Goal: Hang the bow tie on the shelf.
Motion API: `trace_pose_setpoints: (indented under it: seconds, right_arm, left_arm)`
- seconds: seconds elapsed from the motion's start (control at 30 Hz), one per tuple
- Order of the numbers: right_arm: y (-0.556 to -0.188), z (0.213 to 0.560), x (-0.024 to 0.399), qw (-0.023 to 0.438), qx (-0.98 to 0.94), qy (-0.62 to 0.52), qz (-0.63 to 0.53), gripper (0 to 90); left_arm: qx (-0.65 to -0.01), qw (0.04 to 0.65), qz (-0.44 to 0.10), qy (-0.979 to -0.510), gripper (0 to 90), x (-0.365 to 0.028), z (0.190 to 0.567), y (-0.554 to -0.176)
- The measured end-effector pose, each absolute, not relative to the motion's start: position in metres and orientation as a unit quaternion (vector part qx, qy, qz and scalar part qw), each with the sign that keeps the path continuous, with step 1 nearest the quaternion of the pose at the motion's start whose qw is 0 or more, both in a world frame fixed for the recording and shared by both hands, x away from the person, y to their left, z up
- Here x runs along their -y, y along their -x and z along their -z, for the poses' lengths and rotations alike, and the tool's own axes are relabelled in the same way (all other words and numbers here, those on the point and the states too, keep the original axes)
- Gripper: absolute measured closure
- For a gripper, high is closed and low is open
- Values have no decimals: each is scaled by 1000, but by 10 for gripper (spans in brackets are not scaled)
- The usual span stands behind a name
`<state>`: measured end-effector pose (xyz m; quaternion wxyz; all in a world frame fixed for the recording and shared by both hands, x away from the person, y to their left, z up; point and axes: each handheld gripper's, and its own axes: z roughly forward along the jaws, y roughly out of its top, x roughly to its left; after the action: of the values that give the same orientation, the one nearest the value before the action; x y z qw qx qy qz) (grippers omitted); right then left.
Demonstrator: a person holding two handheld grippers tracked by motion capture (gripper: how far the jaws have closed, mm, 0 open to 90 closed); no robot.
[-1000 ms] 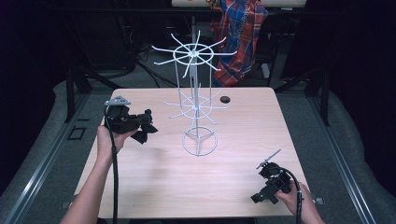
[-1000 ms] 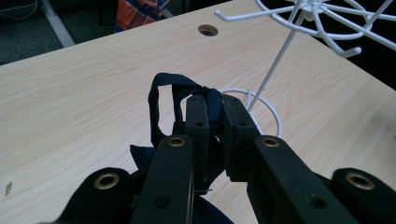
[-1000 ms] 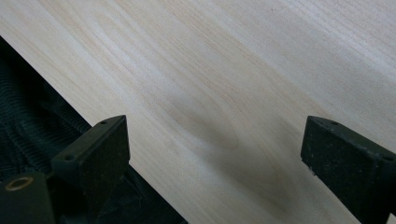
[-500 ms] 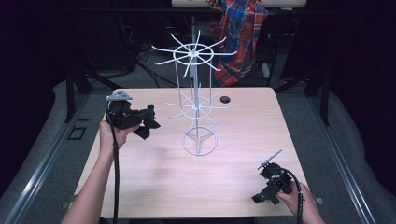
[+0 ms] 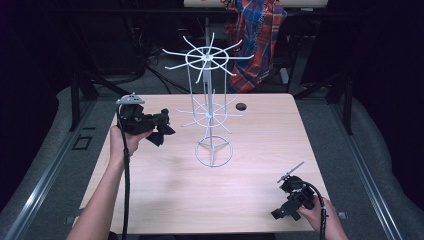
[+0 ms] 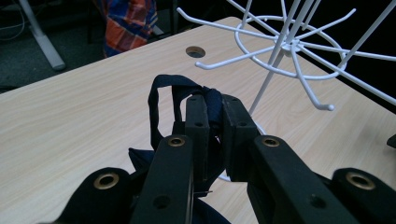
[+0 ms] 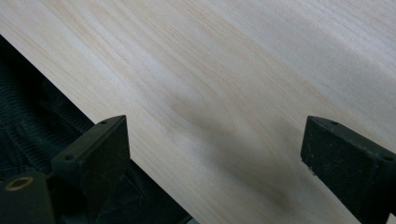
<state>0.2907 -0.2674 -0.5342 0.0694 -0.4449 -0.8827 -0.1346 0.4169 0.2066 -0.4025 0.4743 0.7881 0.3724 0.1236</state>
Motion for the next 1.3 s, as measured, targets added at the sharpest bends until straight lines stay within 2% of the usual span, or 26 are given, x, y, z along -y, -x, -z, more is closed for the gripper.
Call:
trace_pose_setpoints:
  seconds: [0.3, 0.87, 1.3]
  right_arm:
    - [-282, 535, 276, 58, 874, 462, 137, 77]
    - [-278, 533, 281, 66, 867, 474, 136, 76]
    - [-278, 533, 282, 64, 866, 475, 140, 76]
  left_arm:
    - [-366, 483, -126, -785, 826, -206, 398, -422]
    - [-344, 493, -122, -790, 826, -195, 396, -432]
    - [-330, 480, -112, -805, 826, -178, 402, -439]
